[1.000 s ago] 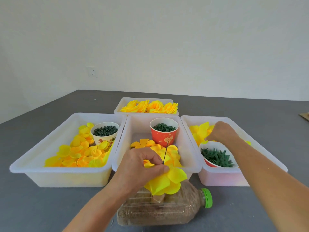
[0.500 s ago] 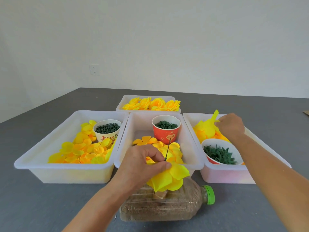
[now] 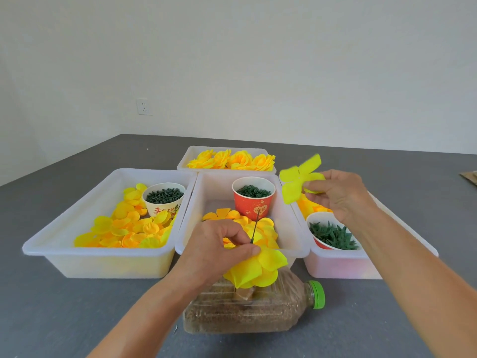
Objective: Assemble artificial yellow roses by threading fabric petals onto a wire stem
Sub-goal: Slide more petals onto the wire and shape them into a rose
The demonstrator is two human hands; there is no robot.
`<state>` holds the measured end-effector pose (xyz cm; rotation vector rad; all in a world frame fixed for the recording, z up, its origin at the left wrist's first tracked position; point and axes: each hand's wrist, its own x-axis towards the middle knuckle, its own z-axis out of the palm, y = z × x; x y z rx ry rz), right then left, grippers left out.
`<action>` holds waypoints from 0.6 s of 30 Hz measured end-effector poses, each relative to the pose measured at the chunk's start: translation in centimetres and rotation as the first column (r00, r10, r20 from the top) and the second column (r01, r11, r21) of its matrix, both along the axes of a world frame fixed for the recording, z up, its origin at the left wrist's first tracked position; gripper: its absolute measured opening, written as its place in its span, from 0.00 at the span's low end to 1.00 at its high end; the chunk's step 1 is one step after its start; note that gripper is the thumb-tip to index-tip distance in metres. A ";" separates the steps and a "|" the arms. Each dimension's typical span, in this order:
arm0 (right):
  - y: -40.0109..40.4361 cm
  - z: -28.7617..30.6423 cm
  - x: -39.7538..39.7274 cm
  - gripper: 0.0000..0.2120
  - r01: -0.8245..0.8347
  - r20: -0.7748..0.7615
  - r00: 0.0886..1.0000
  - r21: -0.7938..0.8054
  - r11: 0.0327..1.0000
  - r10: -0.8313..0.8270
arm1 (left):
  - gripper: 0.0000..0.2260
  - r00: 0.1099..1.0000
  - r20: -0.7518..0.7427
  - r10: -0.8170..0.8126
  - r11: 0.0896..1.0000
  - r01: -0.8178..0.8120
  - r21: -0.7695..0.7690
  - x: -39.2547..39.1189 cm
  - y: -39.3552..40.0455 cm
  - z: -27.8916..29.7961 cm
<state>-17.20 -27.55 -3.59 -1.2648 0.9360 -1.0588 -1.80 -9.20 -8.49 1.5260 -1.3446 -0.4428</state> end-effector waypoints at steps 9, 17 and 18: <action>6.0 -0.1 2.1 0.06 -0.241 0.083 0.967 -0.024 0.970 0.242 | 0.09 1.000 -0.023 -0.003 1.000 0.003 -0.012 -0.1 0.0 -0.2; 7.4 -0.9 2.4 0.07 -0.201 -0.036 0.979 -0.040 0.979 0.200 | 0.10 0.998 -0.060 -0.011 1.000 0.010 -0.017 -0.1 0.1 -0.3; 7.4 -1.0 2.4 0.07 -0.205 -0.034 0.979 -0.042 0.978 0.203 | 0.10 0.998 -0.059 -0.013 1.000 0.012 -0.015 -0.1 0.1 -0.3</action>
